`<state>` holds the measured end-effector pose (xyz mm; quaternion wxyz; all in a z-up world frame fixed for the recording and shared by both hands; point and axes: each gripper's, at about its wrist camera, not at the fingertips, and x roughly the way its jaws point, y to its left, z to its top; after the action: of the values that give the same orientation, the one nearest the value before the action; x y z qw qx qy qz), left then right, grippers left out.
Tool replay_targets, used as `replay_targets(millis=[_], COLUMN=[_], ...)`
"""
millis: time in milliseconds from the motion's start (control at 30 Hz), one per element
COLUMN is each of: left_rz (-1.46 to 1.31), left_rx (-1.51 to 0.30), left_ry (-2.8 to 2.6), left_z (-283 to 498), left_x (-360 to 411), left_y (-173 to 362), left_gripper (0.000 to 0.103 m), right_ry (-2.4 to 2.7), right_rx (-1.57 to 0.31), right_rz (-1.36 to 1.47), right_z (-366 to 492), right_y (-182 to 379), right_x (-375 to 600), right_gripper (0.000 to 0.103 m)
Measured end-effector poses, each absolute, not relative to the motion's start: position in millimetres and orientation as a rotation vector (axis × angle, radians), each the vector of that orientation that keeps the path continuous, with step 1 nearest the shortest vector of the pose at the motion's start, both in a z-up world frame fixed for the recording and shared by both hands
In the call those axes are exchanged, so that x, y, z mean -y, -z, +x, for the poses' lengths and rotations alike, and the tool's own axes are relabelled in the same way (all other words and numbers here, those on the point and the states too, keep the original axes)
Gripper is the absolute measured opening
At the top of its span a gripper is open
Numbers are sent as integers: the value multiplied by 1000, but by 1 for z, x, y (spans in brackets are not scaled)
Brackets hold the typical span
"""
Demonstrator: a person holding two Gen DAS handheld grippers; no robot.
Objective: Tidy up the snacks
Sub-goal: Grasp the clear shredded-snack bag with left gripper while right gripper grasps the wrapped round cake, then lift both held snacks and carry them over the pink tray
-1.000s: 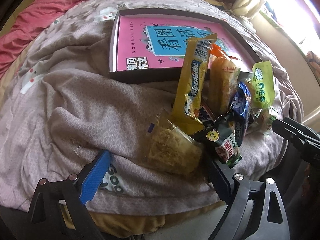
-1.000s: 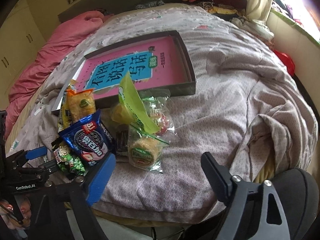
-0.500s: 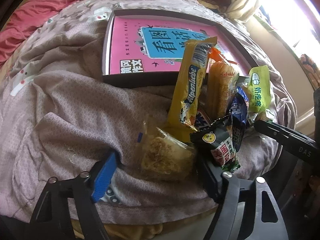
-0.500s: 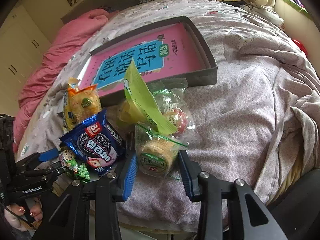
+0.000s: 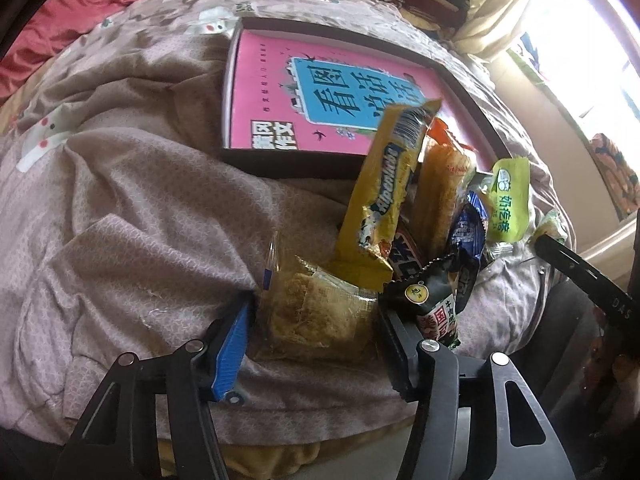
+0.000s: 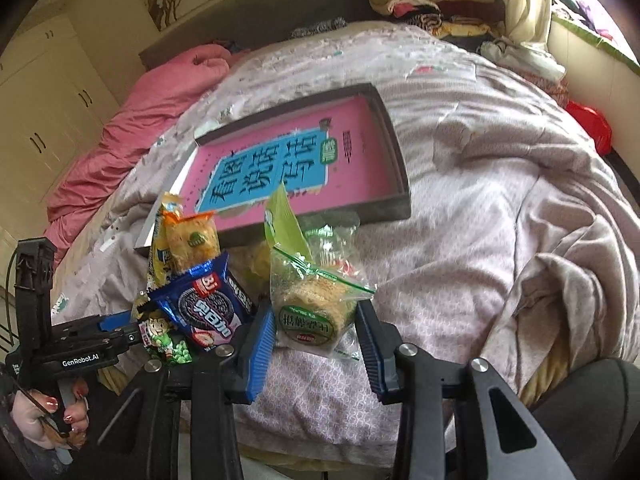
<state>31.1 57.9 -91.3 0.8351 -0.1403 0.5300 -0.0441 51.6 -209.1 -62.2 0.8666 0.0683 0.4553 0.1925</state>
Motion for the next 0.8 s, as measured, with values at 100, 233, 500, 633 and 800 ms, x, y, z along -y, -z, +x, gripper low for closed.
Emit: replay_targets(millis=[100, 233, 500, 633, 800], left_rz=[-313, -346, -367, -361, -377], left_rx=[-1115, -1087, -1078, -1047, -1001], left_ry=[68, 36, 15, 21, 21], left_z=[28, 24, 18, 14, 11], left_x=[-66, -82, -96, -96, -101], left_y=[88, 79, 74, 61, 46], left_gripper=[60, 52, 51, 51, 51], right_ry=[-409, -420, -430, -437, -444], right_rx=[-933, -915, -886, -855, -817], right_rz=[136, 130, 129, 131, 125], right_z=[51, 48, 47, 45, 41], right_y=[58, 55, 50, 43, 34], right_x=[209, 208, 206, 206, 208], right_gripper=[40, 40, 40, 40, 40])
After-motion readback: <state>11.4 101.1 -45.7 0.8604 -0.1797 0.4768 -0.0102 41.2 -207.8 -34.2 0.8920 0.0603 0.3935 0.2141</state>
